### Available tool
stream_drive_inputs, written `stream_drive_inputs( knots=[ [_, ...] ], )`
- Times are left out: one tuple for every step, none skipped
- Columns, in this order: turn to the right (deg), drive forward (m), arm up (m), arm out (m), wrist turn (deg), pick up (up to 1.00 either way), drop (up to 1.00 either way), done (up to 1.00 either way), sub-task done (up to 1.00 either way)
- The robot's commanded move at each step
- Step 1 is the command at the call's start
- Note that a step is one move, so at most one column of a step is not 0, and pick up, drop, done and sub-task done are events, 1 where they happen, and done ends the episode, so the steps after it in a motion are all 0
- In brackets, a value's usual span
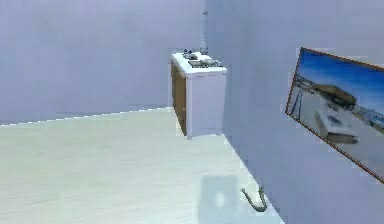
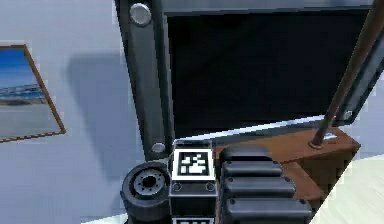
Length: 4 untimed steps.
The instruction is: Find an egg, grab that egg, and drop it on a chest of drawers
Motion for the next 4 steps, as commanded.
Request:
stream_drive_inputs(
  knots=[
    [0.0, 1.0, 0.0, 0.0, 0.0, 0.0, 0.0, 0.0, 0.0],
    [0.0, 0.5, 0.0, 0.0, 0.0, 0.0, 0.0, 0.0, 0.0],
    [45.0, 0.0, 0.0, 0.0, 0.0, 0.0, 0.0, 0.0, 0.0],
    [36.0, 0.0, 0.0, 0.0, 0.0, 0.0, 0.0, 0.0, 0.0]
  ],
)
